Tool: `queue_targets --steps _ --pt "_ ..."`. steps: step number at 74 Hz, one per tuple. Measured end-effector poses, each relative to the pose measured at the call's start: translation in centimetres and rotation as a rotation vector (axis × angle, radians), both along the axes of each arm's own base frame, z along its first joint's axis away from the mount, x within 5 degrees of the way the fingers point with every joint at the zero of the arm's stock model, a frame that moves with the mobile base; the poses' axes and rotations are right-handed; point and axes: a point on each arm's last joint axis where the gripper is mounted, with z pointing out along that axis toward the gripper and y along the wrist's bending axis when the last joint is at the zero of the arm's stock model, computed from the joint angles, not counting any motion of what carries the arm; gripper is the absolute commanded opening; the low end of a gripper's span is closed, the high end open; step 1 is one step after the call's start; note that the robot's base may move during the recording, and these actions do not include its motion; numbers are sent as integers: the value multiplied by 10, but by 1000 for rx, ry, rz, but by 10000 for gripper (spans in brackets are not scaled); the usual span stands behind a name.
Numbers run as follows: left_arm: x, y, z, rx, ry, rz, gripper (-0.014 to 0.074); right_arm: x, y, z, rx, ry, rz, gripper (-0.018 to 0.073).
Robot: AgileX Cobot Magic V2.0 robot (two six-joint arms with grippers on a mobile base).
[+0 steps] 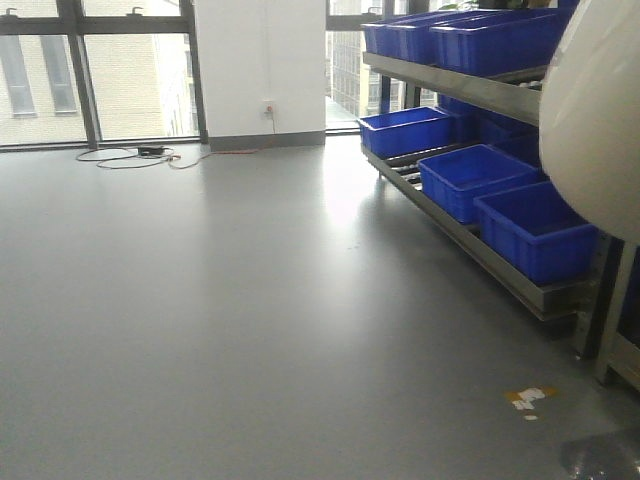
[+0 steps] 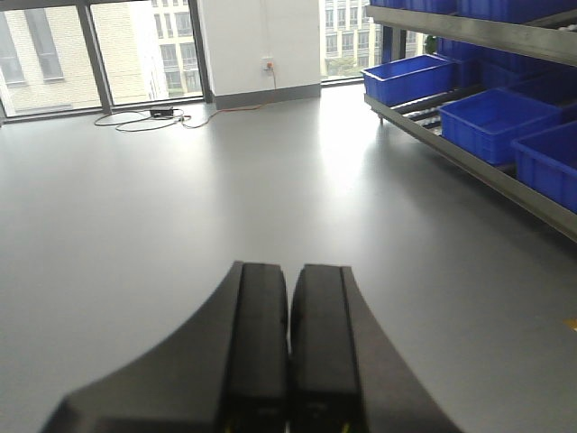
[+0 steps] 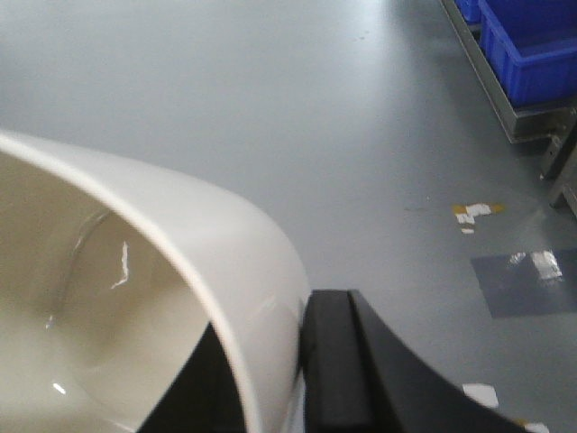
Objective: Move white bin to right shelf second layer
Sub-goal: 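Drive the base alongside the shelf of blue crates, then turn the base toward the window wall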
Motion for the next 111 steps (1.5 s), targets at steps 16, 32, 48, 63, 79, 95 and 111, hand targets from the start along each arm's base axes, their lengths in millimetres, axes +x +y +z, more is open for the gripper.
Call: queue_targets --steps 16,32,48,63,79,95,111 --pt "0 0 0 0 0 0 85 0 0 0 0 0 0 56" --pt "0 0 0 0 0 0 85 0 0 0 0 0 0 56" --pt "0 0 0 0 0 0 85 0 0 0 0 0 0 56" --pt "0 0 0 0 0 0 85 0 0 0 0 0 0 56" --pt "0 0 0 0 0 0 85 0 0 0 0 0 0 56" --pt "0 0 0 0 0 0 85 0 0 0 0 0 0 56" --pt "0 0 0 0 0 0 85 0 0 0 0 0 0 56"
